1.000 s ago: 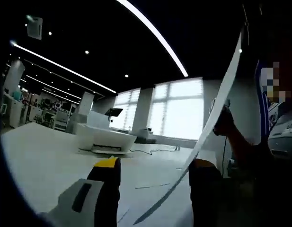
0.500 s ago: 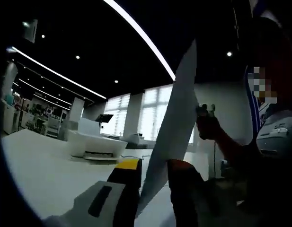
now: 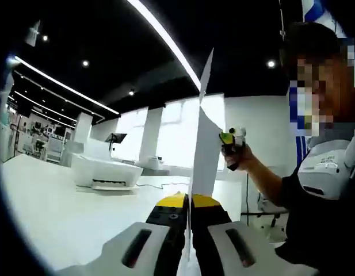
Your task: Organize the stack of printing papers by aligning and flattening the scattered papers on the table
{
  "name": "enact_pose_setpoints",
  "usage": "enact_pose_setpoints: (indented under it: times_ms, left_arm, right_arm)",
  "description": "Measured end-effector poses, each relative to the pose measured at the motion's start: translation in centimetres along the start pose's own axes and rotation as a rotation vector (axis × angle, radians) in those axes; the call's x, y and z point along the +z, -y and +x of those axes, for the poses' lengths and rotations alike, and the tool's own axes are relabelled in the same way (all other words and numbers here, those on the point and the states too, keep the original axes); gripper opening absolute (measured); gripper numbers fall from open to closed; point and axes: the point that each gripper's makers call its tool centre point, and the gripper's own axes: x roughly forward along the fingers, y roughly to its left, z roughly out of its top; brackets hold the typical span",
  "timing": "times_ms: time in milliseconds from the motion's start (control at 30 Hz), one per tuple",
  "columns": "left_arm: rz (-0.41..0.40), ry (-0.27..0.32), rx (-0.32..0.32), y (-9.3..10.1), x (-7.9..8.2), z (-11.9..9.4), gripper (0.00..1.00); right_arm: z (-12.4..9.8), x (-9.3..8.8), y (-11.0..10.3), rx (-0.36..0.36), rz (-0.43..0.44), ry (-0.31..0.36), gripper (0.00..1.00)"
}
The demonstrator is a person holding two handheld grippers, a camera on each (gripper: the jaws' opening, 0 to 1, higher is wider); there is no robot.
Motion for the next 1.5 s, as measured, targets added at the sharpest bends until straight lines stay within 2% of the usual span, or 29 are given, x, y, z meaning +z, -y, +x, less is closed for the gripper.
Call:
enact_pose_setpoints:
  times_ms: [300,400,633,833,1000,1200,1500]
  left_arm:
    - [-0.061,-0.049,-0.021,0.7,-0.8,0.1,0.05]
    - [-0.098,-0.069,-0.021,0.6,-1.2,0.0,0.05]
    - [-0.181,-0.125,0.016,-0.5,-2.7,0.0,0.06]
    - [-0.205,-0.141,0.016,-0.5,-2.9,-0.1,0.06]
    - [-0.256,-0.178,0.022,-0.9,-3.5,-0.2,0.06]
    - [-0.301,-0.195,0.034,-1.2,-3.9,-0.4,0.06]
    - [-0.337,-0.264,0.054,-2.0,-5.1,-0.8,0.06]
  right_arm:
    - [-0.2,-1.3,1.7,-0.048,-0.016,-0.007,0.0]
    - [-0.5,-1.7,2.5,-0.078,-0.024,-0.012,0.06]
    - [-1.4,-2.5,4.3,-0.132,-0.008,-0.01,0.08]
    - [-1.6,-2.5,4.4,-0.146,-0.009,-0.003,0.08]
    - [-1.7,-2.6,4.4,-0.149,-0.012,-0.005,0.09]
    - [-2.2,-2.9,4.7,-0.162,-0.007,-0.006,0.09]
    - [-2.6,-3.5,4.9,-0.18,-0.007,-0.018,0.09]
